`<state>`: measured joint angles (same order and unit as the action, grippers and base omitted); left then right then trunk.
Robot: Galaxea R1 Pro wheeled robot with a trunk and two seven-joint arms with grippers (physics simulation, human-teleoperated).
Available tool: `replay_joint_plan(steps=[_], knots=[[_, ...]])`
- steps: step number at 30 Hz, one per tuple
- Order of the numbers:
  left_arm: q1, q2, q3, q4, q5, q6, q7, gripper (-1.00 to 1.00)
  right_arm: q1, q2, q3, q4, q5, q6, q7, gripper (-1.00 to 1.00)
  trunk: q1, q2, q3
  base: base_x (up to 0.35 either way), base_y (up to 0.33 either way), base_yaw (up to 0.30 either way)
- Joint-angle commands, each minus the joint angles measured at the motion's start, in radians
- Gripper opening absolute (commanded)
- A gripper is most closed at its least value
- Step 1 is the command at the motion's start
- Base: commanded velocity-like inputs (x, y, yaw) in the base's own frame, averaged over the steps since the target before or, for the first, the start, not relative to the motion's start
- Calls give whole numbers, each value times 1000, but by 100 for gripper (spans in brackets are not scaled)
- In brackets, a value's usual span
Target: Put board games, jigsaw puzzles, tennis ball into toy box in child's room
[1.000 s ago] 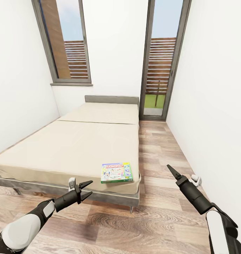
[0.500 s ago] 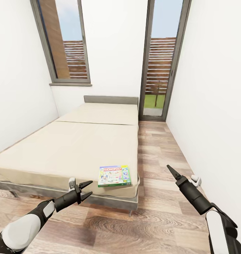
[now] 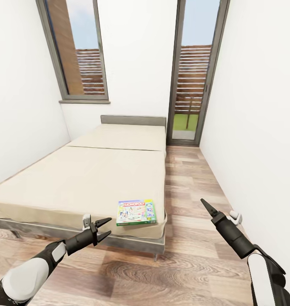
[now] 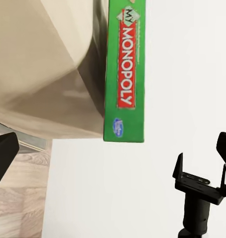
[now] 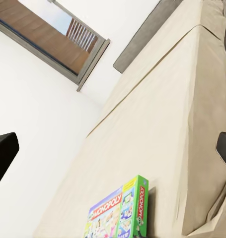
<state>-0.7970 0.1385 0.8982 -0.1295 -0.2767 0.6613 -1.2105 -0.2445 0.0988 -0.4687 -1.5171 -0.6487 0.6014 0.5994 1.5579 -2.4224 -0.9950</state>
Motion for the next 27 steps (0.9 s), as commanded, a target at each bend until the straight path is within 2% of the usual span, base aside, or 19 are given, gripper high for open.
replay_joint_plan(steps=[1, 7, 19, 27], knots=[[-1, 0, 8, -1, -10, 9, -5, 100, -1, 1, -2, 0, -5, 8, 2, 100, 0, 0, -1, 1, -172, 0], [-1, 0, 8, -1, -10, 9, -4, 100, -1, 1, -2, 0, -5, 8, 2, 100, 0, 0, -1, 0, -171, 0], [-1, -2, 8, -1, -10, 8, -4, 100, -1, 1, -2, 0, -5, 8, 2, 100, 0, 0, -1, 0, -29, 0], [-1, -2, 8, -1, -10, 8, -4, 100, -1, 1, -2, 0, -5, 8, 2, 100, 0, 0, -1, 0, -123, 0]])
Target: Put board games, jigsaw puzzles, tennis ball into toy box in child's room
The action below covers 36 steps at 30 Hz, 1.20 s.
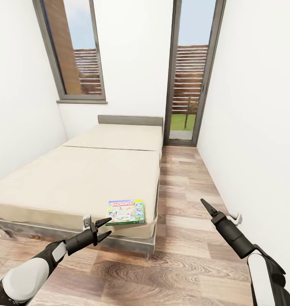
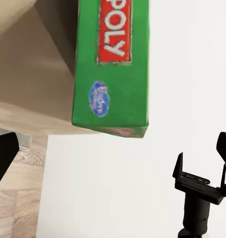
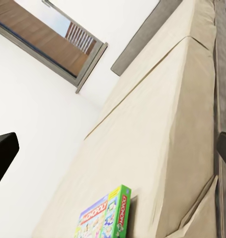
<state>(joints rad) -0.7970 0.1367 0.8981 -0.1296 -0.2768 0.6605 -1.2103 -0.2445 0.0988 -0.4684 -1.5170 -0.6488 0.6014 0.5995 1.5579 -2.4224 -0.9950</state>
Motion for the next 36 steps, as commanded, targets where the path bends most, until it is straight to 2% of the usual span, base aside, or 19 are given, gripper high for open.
replay_joint_plan(steps=[1, 36], knots=[[-1, 0, 8, -1, -10, 9, -5, 100, -1, 1, -3, 0, -5, 8, 2, 100, 0, 0, -1, 0, -52, 0], [-1, 1, 12, -1, -9, -2, -6, 100, -1, 1, -1, 0, -3, 7, 2, 100, 0, 0, -1, 0, -4, 0]])
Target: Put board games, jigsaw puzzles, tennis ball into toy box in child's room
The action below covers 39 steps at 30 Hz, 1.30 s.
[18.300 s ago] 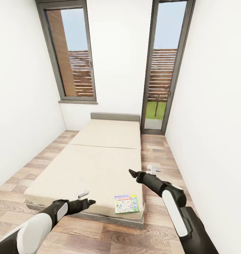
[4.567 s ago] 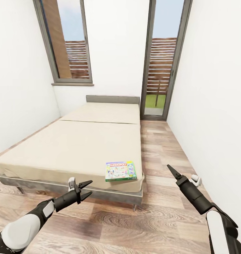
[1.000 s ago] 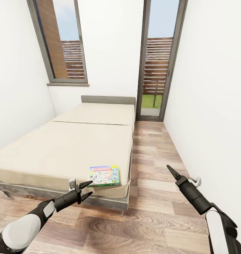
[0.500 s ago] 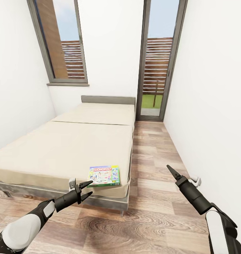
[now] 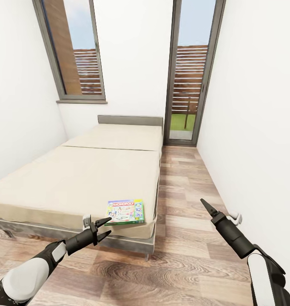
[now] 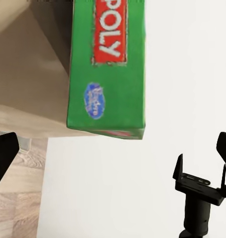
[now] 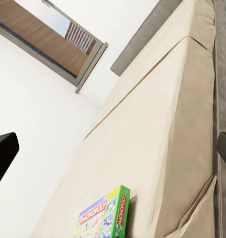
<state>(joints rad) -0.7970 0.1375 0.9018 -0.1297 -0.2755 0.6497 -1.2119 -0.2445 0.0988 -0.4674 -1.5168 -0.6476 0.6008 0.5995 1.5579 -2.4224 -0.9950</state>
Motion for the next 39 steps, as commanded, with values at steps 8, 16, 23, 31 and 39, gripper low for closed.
replay_joint_plan(steps=[8, 16, 23, 31, 39], knots=[[-1, 2, 11, -1, -9, 8, -6, 100, -1, 1, -2, 0, -4, 7, 2, 100, 0, 0, -1, 0, 0, 0], [-1, 1, 11, -1, -8, 7, -7, 100, -1, 1, -3, 0, -5, 8, 2, 100, 0, 0, -1, 0, 0, 0], [-1, 1, 11, -1, -8, 7, -11, 100, -1, 1, -3, 0, -6, 8, 2, 100, 0, 0, -1, 0, 0, 0], [-1, 3, 11, -1, -8, 7, -15, 100, -1, 1, -4, 0, -6, 8, 2, 100, 0, 0, -1, 0, 0, 0], [-1, 4, 11, -1, -8, 6, -17, 100, -1, 1, -4, 0, -6, 8, 2, 100, 0, 0, -1, 0, 0, 0]])
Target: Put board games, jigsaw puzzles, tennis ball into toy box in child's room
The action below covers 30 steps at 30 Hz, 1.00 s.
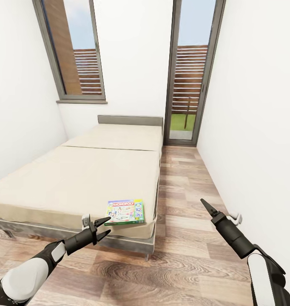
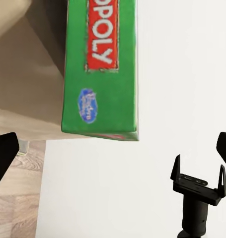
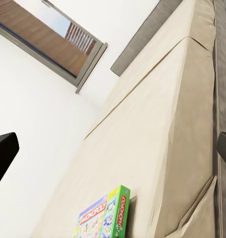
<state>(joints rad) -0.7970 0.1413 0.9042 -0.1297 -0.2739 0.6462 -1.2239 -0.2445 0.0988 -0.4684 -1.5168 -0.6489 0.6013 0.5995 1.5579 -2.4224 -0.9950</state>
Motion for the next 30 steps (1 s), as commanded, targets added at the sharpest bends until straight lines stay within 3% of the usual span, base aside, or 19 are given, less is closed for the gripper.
replay_joint_plan(steps=[1, 30], knots=[[-1, 0, 9, -1, -10, 9, -5, 100, -1, 1, -3, 0, -5, 8, 2, 100, 0, 0, -1, 0, 0, 0], [-1, 3, 10, -1, -10, -25, -15, 100, -1, 1, -3, 0, -5, 8, 2, 100, 0, 0, -1, 0, 0, 0]])
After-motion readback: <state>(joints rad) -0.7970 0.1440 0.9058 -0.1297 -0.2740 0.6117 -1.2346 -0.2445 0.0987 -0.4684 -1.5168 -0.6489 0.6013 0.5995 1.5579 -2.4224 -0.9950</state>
